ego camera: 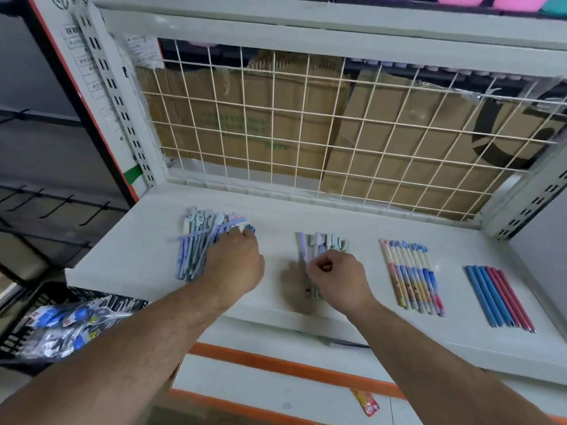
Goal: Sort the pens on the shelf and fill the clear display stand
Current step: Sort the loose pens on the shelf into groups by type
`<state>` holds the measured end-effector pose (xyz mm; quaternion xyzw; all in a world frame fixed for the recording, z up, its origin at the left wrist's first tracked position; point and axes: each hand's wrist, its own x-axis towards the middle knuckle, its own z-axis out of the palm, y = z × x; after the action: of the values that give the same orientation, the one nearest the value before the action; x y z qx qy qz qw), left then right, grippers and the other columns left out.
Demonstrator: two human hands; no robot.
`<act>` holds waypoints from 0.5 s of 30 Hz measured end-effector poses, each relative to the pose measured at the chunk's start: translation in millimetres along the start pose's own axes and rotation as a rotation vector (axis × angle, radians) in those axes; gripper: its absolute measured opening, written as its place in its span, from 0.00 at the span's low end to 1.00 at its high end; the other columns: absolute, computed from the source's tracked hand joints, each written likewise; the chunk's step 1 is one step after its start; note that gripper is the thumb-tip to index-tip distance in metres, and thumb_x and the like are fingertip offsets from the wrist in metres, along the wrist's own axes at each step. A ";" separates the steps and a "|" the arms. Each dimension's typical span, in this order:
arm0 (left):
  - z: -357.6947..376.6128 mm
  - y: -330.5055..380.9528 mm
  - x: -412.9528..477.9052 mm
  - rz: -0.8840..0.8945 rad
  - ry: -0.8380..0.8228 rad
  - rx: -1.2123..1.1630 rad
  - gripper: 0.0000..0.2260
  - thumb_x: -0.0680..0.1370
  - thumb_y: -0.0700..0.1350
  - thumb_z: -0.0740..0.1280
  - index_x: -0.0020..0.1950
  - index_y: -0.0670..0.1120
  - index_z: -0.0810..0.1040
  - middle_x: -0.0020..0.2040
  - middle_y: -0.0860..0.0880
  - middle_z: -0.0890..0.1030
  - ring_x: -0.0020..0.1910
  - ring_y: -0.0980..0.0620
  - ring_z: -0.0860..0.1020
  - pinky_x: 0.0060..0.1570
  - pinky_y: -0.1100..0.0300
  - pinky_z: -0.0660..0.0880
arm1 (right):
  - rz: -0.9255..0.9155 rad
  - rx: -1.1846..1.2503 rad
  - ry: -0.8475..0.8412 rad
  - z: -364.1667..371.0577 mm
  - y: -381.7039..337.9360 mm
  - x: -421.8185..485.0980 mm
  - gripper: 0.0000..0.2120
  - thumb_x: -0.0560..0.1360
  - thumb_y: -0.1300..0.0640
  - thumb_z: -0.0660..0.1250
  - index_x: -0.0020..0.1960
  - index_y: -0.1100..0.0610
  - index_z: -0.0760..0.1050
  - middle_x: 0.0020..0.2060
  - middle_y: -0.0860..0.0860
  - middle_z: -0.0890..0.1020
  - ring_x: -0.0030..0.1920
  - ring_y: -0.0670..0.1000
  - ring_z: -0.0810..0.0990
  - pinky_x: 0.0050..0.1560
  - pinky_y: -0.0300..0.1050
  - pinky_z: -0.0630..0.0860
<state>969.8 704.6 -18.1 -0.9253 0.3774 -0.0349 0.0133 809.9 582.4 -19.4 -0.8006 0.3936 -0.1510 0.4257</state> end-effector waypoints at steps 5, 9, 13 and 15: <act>5.0 -19.4 11.3 0.023 -0.084 -0.046 0.20 0.79 0.58 0.63 0.60 0.42 0.73 0.55 0.44 0.78 0.53 0.45 0.78 0.40 0.58 0.68 | 0.030 0.036 0.030 14.0 -3.5 -6.7 0.05 0.76 0.58 0.69 0.41 0.55 0.81 0.33 0.48 0.84 0.33 0.42 0.81 0.36 0.37 0.77; 11.9 -20.9 17.6 0.072 -0.066 -0.054 0.24 0.78 0.60 0.66 0.62 0.42 0.71 0.57 0.43 0.77 0.56 0.44 0.77 0.46 0.56 0.71 | 0.058 0.036 0.028 20.3 -2.8 -10.7 0.06 0.76 0.58 0.69 0.40 0.53 0.81 0.33 0.49 0.84 0.37 0.50 0.83 0.41 0.45 0.80; 17.9 -23.3 22.6 0.089 -0.051 -0.009 0.29 0.76 0.60 0.67 0.66 0.40 0.69 0.61 0.39 0.75 0.59 0.41 0.75 0.56 0.52 0.73 | 0.080 0.041 0.051 20.9 -3.9 -12.8 0.05 0.75 0.58 0.69 0.41 0.52 0.81 0.34 0.48 0.85 0.39 0.50 0.84 0.42 0.44 0.81; 18.5 -23.4 24.5 0.108 -0.058 -0.028 0.26 0.77 0.57 0.68 0.65 0.40 0.69 0.60 0.41 0.76 0.58 0.43 0.77 0.50 0.54 0.73 | 0.087 0.047 0.055 21.7 -4.3 -14.0 0.05 0.75 0.57 0.69 0.41 0.52 0.81 0.34 0.48 0.85 0.39 0.50 0.84 0.43 0.45 0.82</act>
<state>1005.0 704.1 -34.0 -0.9044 0.4265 -0.0021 0.0132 815.5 606.7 -27.5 -0.7681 0.4362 -0.1635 0.4394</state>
